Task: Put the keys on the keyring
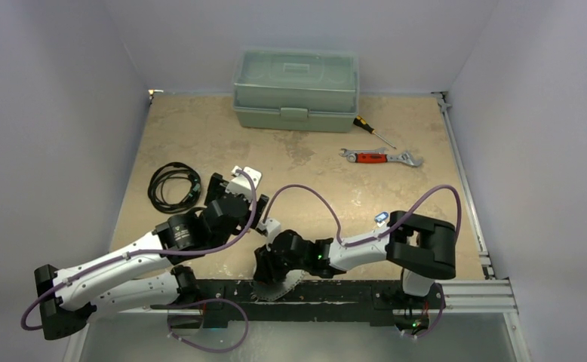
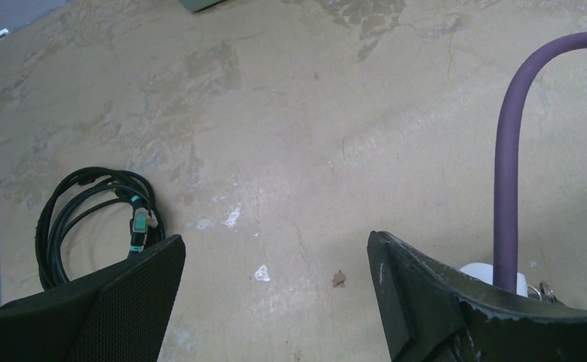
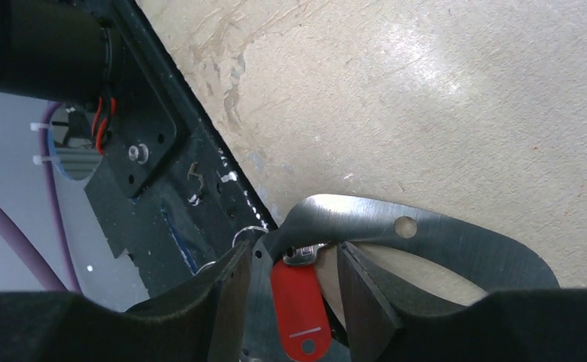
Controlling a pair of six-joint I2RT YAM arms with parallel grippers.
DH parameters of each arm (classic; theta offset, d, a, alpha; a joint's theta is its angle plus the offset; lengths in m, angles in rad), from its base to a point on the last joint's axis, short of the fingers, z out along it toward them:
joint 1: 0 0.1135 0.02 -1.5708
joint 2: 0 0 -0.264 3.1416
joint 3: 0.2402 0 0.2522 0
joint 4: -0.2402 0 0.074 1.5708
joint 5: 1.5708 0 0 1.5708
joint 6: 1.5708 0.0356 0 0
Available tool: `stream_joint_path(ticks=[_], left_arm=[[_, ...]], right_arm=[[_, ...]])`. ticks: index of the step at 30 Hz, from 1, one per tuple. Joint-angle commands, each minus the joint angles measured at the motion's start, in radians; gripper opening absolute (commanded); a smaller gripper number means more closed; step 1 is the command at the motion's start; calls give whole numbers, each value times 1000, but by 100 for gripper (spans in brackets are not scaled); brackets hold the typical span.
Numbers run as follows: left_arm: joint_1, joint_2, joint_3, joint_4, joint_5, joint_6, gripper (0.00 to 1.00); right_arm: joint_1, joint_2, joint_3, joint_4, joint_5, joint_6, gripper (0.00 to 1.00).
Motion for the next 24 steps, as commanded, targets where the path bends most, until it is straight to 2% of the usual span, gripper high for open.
stream_joint_path(ticks=[1, 6, 12, 16, 20, 24], left_arm=[[7, -1, 14, 10, -34, -12, 90], [8, -15, 12, 10, -45, -12, 90], [13, -1, 14, 4, -47, -13, 90], [16, 0, 13, 4, -51, -14, 90], [20, 4, 13, 4, -62, -1, 91], [23, -8, 3, 9, -83, 3, 99]], right_arm=[[-56, 35, 10, -29, -9, 54, 51], [-190, 54, -7, 47, -17, -6, 52], [-304, 98, 119, -22, 5, -163, 53], [-329, 72, 181, -85, 26, -219, 53], [-328, -44, 184, -114, 47, -259, 53], [-318, -134, 153, -162, 61, -253, 55]])
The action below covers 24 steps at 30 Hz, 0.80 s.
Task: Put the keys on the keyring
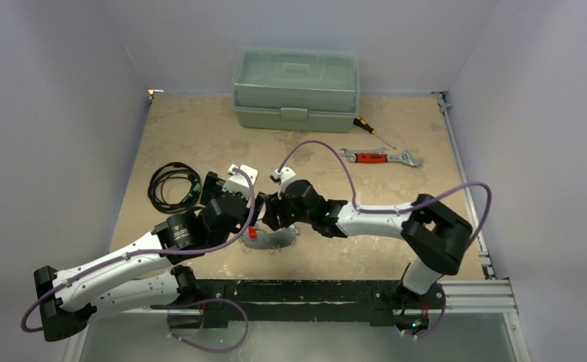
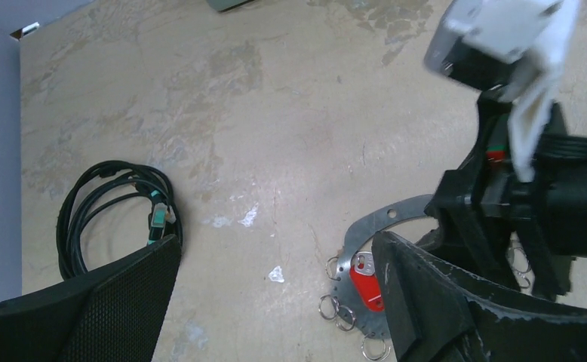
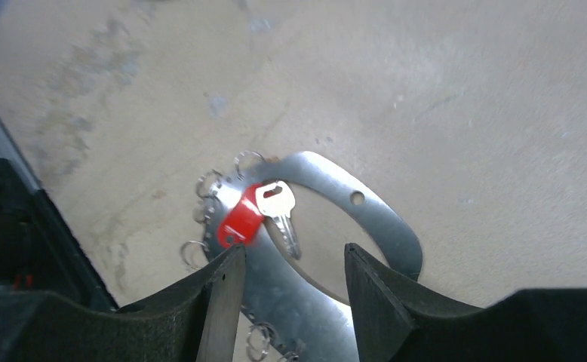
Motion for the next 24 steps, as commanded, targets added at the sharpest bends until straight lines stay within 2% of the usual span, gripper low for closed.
stream_joint_path(ticks=[1, 8, 12, 16, 24], left_arm=[[7, -18, -10, 25, -44, 4, 99], [7, -24, -12, 23, -41, 3, 99], [9, -29, -11, 26, -30, 4, 99], [9, -25, -9, 28, -30, 4, 99], [9, 4, -3, 17, -27, 7, 97]], right_arm=[[15, -137, -10, -55, 50, -23, 55], [106, -268, -169, -76, 90, 119, 55], [175, -295, -249, -19, 59, 204, 52], [180, -289, -316, 74, 14, 265, 48], [180, -249, -341, 156, 10, 284, 43]])
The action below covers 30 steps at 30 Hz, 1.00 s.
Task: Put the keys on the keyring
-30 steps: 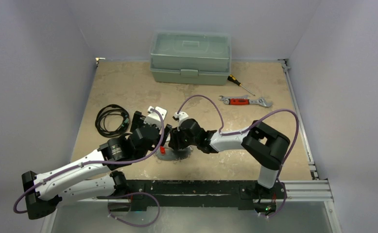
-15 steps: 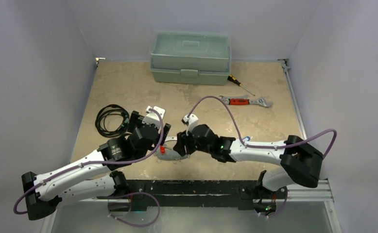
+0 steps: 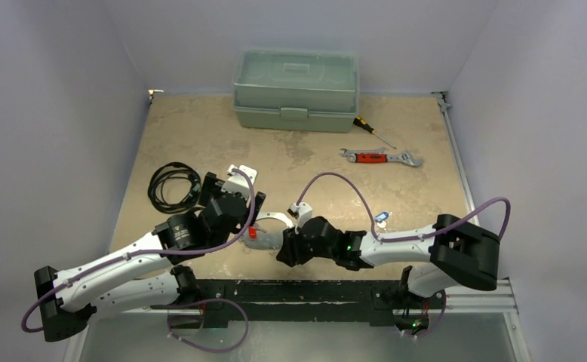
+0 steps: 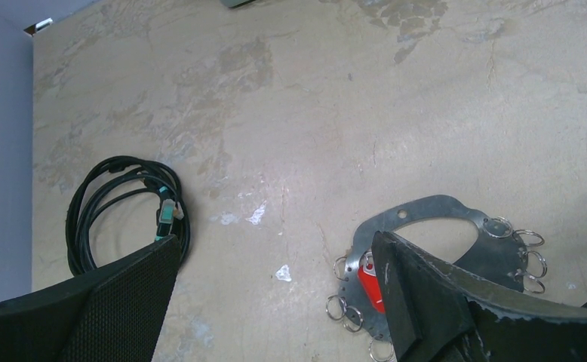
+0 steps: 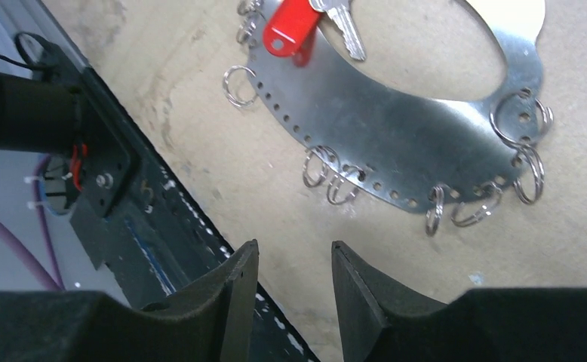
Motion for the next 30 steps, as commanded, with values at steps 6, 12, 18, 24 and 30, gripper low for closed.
stream_joint_path(ticks=[6, 12, 18, 24, 30], left_arm=[[5, 27, 11, 11, -1, 9, 96], [5, 28, 11, 11, -1, 9, 96], [5, 31, 12, 13, 2, 11, 96], [5, 37, 11, 13, 5, 15, 95], [5, 41, 13, 12, 7, 16, 95]], right_arm=[[0, 53, -5, 148, -20, 48, 40], [-1, 92, 12, 147, 16, 59, 38], [0, 122, 20, 158, 30, 56, 35], [0, 110, 24, 149, 54, 47, 34], [-2, 107, 38, 141, 68, 37, 34]])
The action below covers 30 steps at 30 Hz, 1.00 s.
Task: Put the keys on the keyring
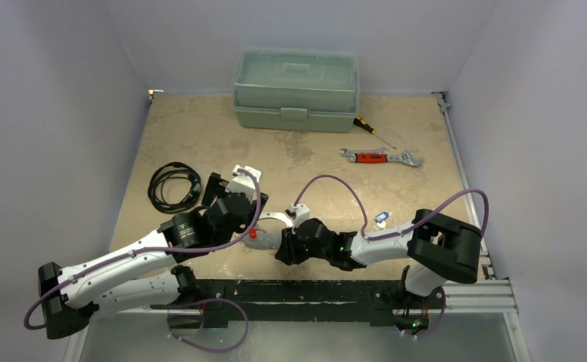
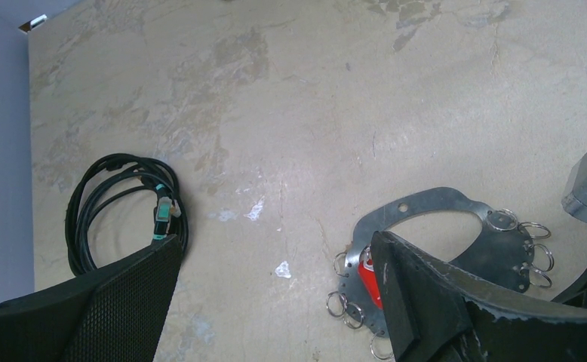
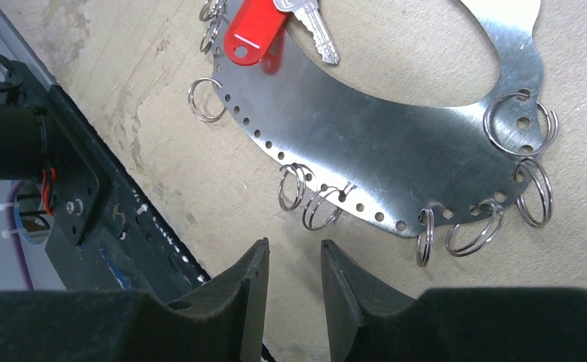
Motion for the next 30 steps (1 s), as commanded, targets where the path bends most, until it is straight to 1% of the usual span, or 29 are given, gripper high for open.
stream_joint_path(ticks=[1, 17, 30], left_arm=[[5, 2, 13, 12, -1, 12, 95], [5, 11, 15, 12, 2, 14, 94], [5, 16, 16, 12, 6, 15, 94]], right_arm=[[-2, -19, 39, 19, 39, -10, 34], [-2, -5, 61, 11, 51, -25, 30], [-2, 6, 76, -3, 80, -31, 30]])
